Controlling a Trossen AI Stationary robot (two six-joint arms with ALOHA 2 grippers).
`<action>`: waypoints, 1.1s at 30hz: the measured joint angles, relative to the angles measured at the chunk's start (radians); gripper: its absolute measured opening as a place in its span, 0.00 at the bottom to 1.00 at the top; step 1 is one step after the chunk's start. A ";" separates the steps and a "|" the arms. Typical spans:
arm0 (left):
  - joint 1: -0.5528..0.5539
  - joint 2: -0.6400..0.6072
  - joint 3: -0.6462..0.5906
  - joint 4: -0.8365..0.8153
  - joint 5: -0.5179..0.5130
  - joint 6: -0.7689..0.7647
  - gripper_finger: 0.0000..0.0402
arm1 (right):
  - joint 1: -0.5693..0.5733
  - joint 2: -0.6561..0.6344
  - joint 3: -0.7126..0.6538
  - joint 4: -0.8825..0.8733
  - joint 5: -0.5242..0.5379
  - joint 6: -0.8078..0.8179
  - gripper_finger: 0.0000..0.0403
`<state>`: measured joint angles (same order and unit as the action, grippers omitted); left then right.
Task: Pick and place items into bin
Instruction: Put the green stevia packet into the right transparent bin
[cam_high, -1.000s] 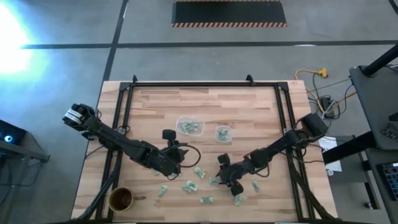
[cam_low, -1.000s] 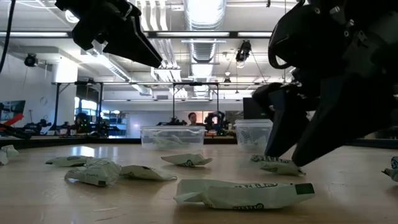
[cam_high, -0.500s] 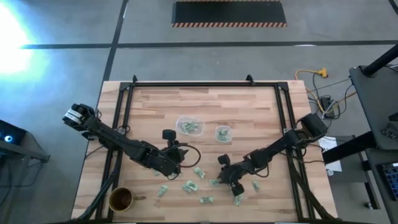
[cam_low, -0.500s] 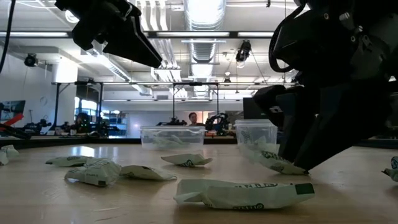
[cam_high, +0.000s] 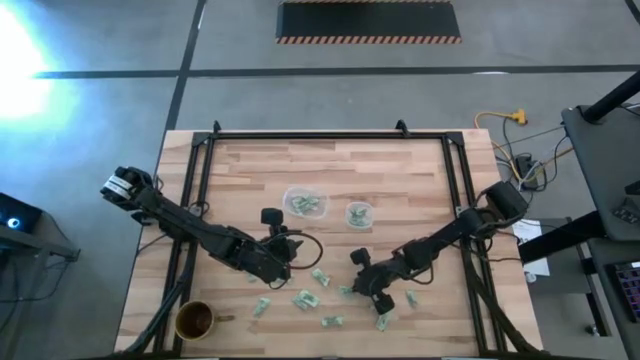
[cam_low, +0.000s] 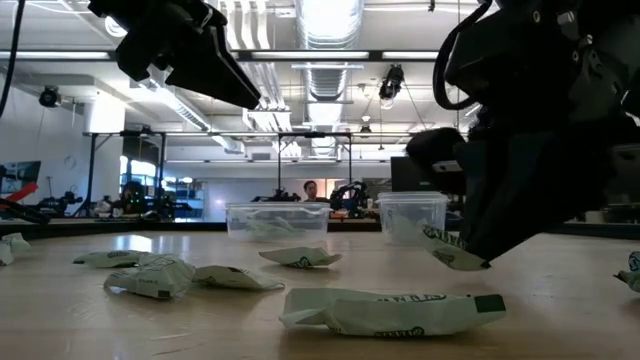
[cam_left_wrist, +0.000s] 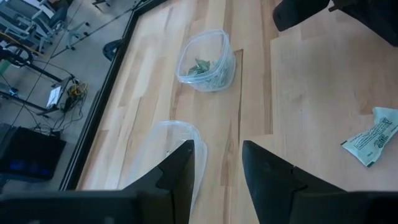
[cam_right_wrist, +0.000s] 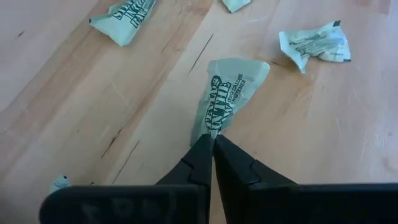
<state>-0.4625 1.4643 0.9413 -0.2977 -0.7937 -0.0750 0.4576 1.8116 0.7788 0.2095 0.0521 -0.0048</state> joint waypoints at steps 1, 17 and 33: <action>0.000 0.000 0.000 0.000 0.000 0.000 0.29 | 0.000 -0.006 0.000 -0.001 0.001 -0.003 0.02; 0.001 0.000 -0.004 0.000 0.000 0.002 0.29 | -0.009 -0.291 0.000 -0.366 0.423 -0.003 0.02; 0.003 0.000 -0.010 0.005 0.000 0.002 0.29 | -0.274 -0.359 -0.008 -0.447 0.561 0.003 0.02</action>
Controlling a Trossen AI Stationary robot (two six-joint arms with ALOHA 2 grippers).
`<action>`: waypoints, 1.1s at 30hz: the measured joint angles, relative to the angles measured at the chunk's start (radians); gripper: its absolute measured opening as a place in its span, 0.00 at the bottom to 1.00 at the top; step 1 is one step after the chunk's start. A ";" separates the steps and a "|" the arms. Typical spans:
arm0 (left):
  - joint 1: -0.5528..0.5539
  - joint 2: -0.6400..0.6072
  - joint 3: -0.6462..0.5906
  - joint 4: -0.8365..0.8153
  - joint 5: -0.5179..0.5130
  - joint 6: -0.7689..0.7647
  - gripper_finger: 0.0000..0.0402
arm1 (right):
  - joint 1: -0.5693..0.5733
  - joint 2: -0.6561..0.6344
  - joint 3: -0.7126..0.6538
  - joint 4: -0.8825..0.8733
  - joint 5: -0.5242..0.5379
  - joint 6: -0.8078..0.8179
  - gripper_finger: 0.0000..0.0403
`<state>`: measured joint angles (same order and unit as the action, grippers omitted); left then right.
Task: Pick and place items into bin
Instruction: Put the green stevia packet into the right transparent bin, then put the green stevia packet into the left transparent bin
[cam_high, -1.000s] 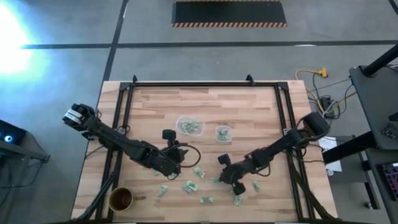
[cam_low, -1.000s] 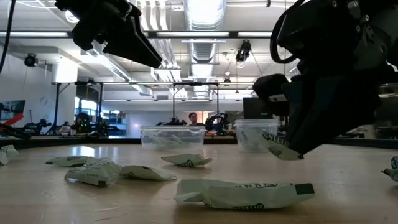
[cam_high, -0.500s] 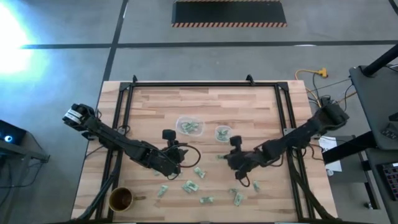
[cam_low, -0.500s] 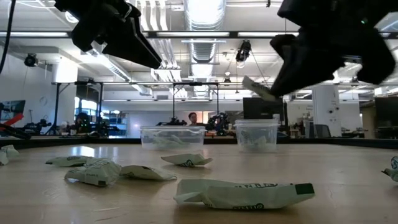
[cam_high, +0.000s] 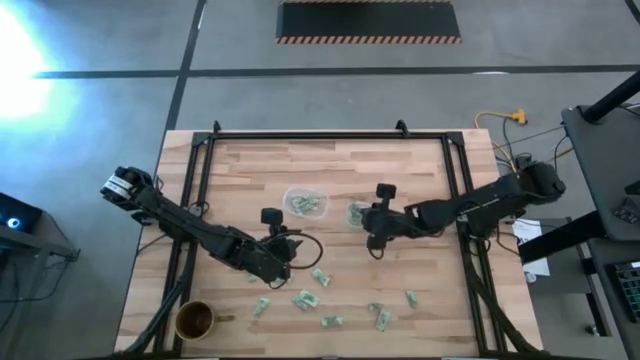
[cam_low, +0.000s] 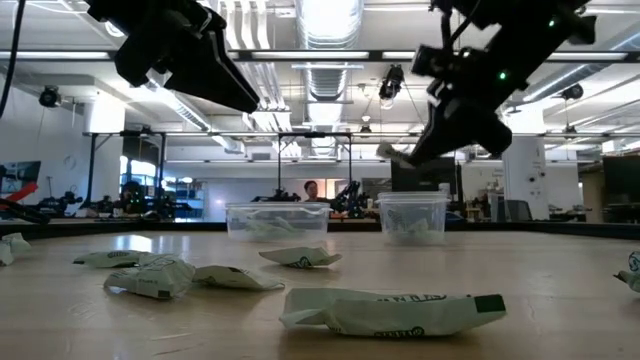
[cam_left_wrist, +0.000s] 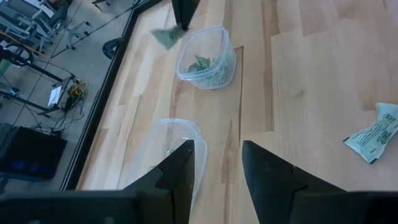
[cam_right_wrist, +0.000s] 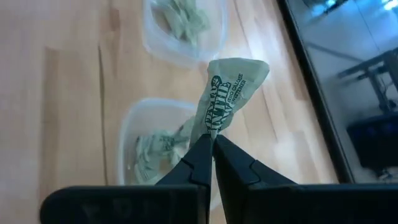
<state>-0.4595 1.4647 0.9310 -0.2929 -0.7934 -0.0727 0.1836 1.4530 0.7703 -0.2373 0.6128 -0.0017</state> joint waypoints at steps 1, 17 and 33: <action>0.000 0.000 0.000 -0.001 0.000 0.000 0.29 | -0.010 0.009 -0.002 -0.001 -0.018 0.003 0.02; 0.000 0.001 0.000 -0.001 0.000 0.000 0.29 | -0.046 0.053 -0.006 -0.015 -0.037 0.066 0.15; -0.024 0.007 -0.004 -0.102 0.348 -0.257 0.29 | 0.087 -0.107 -0.006 -0.077 -0.045 0.062 0.32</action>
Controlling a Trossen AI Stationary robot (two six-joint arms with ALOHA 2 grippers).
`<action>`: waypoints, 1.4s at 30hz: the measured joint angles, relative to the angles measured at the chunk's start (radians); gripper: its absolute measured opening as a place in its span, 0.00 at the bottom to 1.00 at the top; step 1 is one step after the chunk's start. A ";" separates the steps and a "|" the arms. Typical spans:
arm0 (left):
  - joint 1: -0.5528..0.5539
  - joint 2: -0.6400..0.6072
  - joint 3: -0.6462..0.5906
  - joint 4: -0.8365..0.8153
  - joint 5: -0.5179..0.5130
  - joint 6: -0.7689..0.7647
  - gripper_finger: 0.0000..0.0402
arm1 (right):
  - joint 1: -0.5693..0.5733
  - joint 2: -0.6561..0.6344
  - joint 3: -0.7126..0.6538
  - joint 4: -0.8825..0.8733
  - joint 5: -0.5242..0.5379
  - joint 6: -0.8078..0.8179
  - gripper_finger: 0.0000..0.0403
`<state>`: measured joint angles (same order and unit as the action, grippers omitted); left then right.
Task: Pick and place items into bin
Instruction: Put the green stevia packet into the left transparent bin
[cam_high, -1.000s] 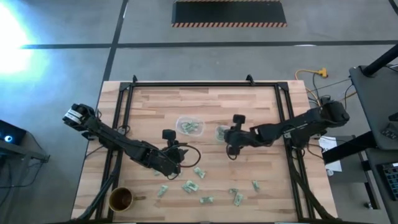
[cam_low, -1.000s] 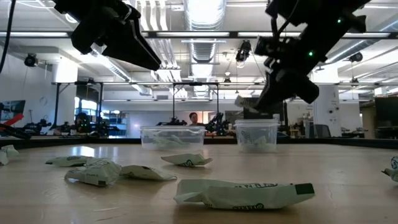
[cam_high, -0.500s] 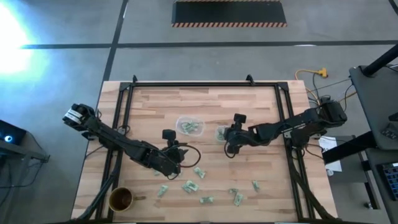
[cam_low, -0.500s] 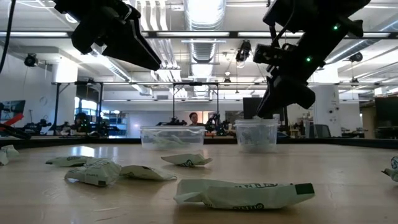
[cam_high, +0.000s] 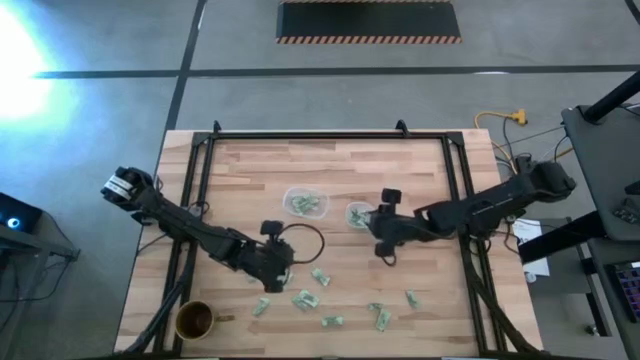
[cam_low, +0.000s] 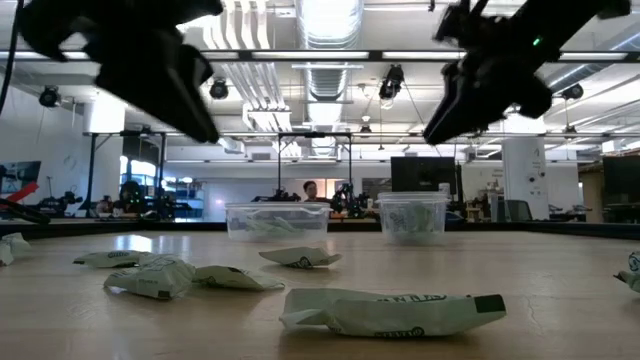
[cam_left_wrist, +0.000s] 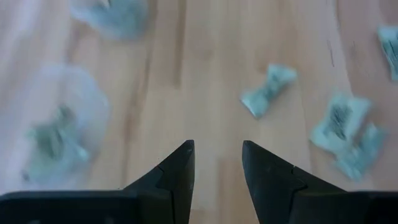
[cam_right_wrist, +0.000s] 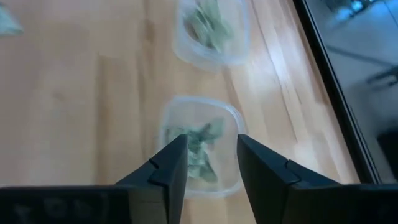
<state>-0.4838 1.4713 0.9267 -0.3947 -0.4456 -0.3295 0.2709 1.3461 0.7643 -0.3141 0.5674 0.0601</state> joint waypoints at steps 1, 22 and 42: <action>-0.010 0.004 -0.002 -0.017 0.006 -0.030 0.29 | 0.020 -0.018 0.000 -0.003 0.000 -0.001 0.31; -0.081 0.146 -0.038 0.003 0.079 -0.182 0.29 | 0.234 -0.158 0.000 -0.011 0.001 0.001 0.24; -0.073 0.214 -0.072 0.120 0.124 -0.180 0.29 | 0.234 -0.155 0.000 -0.011 0.001 0.019 0.19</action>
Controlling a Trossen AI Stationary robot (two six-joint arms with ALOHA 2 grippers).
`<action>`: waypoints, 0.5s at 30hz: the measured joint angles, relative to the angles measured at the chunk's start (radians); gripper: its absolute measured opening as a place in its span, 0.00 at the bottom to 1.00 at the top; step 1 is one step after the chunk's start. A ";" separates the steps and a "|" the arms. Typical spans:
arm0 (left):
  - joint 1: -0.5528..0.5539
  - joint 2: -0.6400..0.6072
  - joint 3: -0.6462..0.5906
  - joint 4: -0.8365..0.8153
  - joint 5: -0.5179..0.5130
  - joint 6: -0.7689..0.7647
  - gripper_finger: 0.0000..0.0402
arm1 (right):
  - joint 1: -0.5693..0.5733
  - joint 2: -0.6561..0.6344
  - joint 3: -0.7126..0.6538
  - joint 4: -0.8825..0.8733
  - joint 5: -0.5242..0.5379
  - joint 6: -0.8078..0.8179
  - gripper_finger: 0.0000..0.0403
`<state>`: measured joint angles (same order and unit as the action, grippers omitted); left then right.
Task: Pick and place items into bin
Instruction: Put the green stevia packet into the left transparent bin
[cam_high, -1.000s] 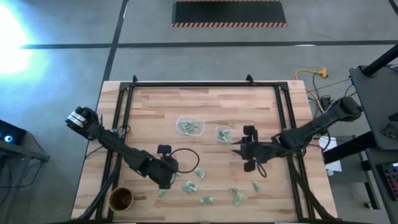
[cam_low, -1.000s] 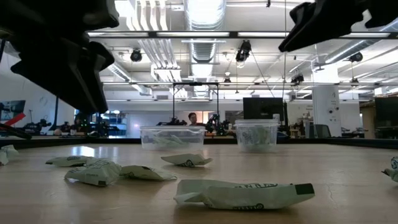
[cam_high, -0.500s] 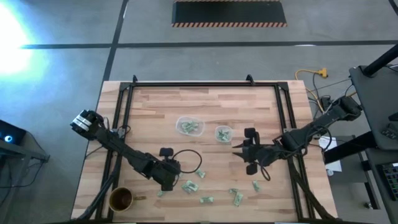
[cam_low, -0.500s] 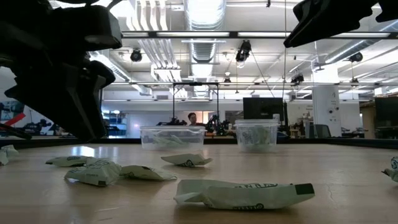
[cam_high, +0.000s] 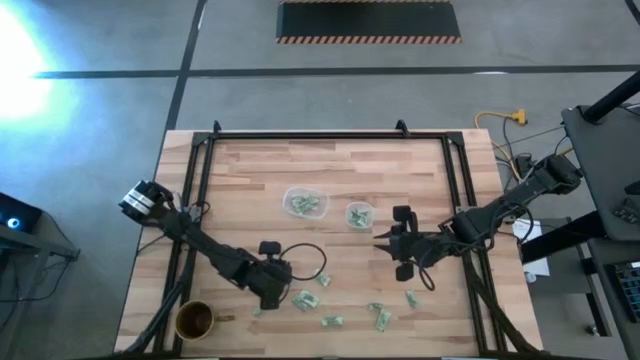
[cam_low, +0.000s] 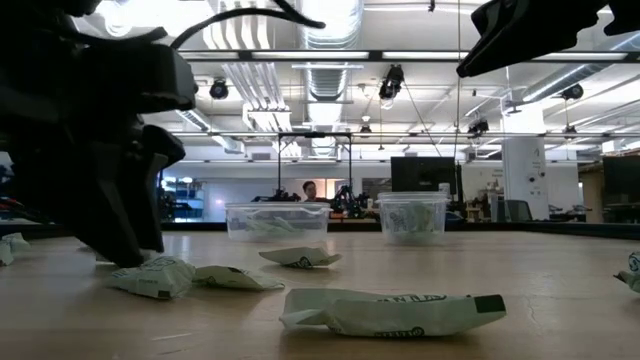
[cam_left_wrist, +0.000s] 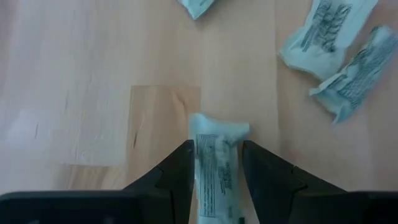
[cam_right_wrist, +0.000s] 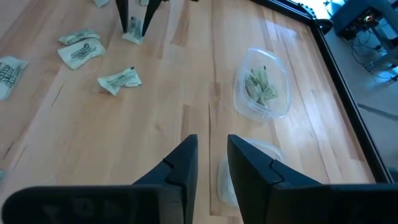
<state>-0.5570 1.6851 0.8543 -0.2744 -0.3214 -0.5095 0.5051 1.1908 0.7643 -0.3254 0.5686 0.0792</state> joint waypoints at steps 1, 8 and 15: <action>0.001 0.003 0.000 -0.001 0.004 0.000 0.29 | 0.001 0.000 0.000 0.000 0.000 0.000 0.19; 0.011 0.005 0.001 0.002 0.021 0.000 0.22 | 0.001 0.000 0.000 0.000 0.000 0.000 0.20; 0.014 0.005 0.002 0.001 0.015 0.053 0.04 | 0.001 0.000 0.000 0.000 0.000 0.000 0.17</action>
<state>-0.5426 1.6905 0.8566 -0.2733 -0.3065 -0.4566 0.5064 1.1908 0.7643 -0.3256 0.5685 0.0792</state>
